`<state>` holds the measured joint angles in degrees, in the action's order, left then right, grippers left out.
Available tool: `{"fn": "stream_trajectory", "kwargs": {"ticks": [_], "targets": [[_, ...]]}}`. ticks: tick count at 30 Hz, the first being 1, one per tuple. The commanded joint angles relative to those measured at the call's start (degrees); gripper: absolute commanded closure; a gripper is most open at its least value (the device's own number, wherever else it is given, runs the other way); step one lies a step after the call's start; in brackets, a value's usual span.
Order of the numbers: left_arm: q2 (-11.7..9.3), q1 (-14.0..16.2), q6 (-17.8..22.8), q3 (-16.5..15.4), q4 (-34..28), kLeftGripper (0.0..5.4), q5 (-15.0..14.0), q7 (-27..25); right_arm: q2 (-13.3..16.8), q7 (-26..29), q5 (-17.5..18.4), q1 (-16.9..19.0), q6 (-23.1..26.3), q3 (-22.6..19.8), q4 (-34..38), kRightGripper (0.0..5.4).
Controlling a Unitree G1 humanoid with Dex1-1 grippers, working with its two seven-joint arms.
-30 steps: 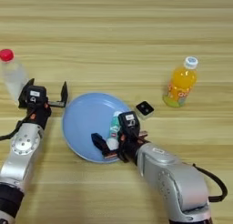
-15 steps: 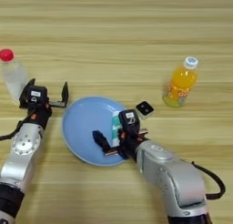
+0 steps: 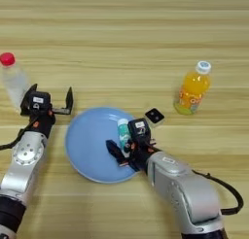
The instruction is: Move the objects on the table
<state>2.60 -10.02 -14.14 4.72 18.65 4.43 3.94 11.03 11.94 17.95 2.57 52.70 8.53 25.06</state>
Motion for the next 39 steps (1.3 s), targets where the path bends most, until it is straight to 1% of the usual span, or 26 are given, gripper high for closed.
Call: {"fn": "stream_trajectory", "kwargs": {"ticks": [1, 2, 9, 10, 16, 24, 29, 31, 35, 39], "targets": [[0.49, 0.0, -0.08, 0.08, -0.18, 0.0, 0.53, 0.48, 0.53, 0.4, -0.42, 0.89, 0.35, 0.83, -0.7, 2.06], [0.49, -0.01, -0.08, 0.08, -0.16, 0.0, 0.51, 0.5, 0.6, 0.47, -0.5, 0.88, 0.04, 0.95, -0.7, 2.28], [0.42, -0.07, -0.14, 0.09, -0.04, 0.0, 0.46, 0.61, 0.82, 0.86, -1.1, 0.92, -1.96, 1.52, -0.71, 2.9], [0.41, -0.01, -0.14, 0.1, -0.1, 0.0, 0.45, 0.59, 0.84, 0.92, -1.19, 1.0, -2.29, 1.6, -0.67, 3.09], [0.44, 0.01, -0.2, 0.14, 0.0, 0.0, 0.48, 0.62, 0.94, 1.29, -1.93, 1.02, -4.77, 1.62, -0.34, 3.72], [0.53, -0.03, -0.22, 0.17, 0.04, 0.0, 0.47, 0.66, -0.61, 1.06, -1.01, -0.34, -6.1, -0.98, 0.6, 3.73], [0.5, 0.1, -0.2, 0.14, -0.15, 0.0, 0.41, 0.64, -2.0, 0.93, 0.45, -1.55, -6.52, -2.79, 2.64, 3.73], [0.52, 0.15, -0.24, 0.16, -0.18, 0.0, 0.43, 0.65, -2.18, 0.76, 0.56, -2.33, -7.52, -4.04, 3.53, 3.73], [0.63, 0.17, -0.27, 0.24, -0.21, 0.0, 0.5, 0.76, -1.27, 0.31, -0.01, -3.62, -10.23, -7.21, 4.04, 3.73], [0.77, 0.2, -0.32, 0.36, -0.27, 0.0, 0.57, 0.88, 0.53, -0.02, -0.84, -4.38, -13.02, -11.32, 2.89, 3.74]]}}
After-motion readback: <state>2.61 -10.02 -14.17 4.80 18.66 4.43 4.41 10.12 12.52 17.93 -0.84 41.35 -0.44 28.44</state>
